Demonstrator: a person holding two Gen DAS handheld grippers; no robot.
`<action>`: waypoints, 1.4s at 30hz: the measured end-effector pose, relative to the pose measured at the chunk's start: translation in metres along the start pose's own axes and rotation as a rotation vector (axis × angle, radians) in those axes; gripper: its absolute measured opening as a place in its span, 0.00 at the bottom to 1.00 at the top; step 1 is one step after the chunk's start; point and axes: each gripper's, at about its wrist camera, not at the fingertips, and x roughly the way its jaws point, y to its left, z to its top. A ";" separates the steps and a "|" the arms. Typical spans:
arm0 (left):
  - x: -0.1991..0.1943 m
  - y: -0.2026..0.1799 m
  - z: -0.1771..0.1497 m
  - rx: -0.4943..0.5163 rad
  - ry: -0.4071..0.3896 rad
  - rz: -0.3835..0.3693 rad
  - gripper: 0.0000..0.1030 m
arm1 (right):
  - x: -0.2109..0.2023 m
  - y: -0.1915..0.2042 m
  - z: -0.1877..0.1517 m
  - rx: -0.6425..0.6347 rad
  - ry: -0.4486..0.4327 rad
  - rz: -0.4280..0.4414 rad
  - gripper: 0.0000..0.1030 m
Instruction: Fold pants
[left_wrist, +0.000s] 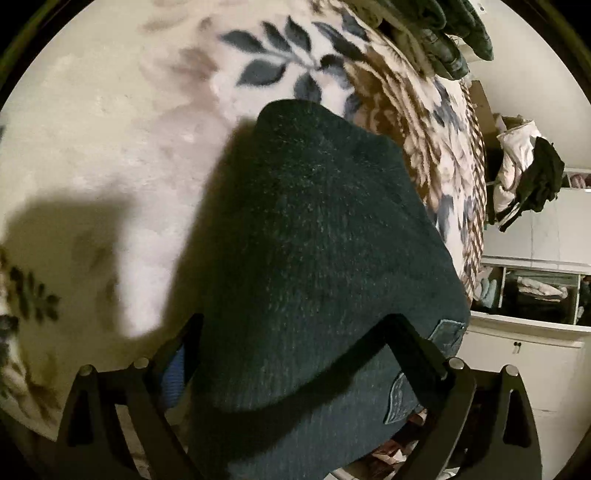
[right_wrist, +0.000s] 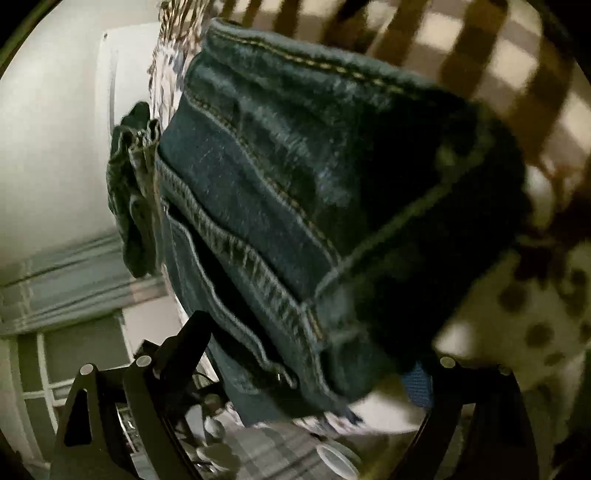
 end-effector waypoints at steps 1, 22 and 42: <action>0.001 0.003 0.000 -0.004 0.003 -0.004 0.97 | 0.001 0.000 0.002 0.005 -0.008 0.012 0.96; -0.003 0.005 -0.003 0.002 -0.009 -0.037 0.79 | -0.016 0.006 -0.018 0.031 -0.168 0.017 0.53; -0.110 -0.070 -0.009 0.133 -0.146 -0.058 0.25 | -0.063 0.142 -0.047 -0.132 -0.236 -0.039 0.34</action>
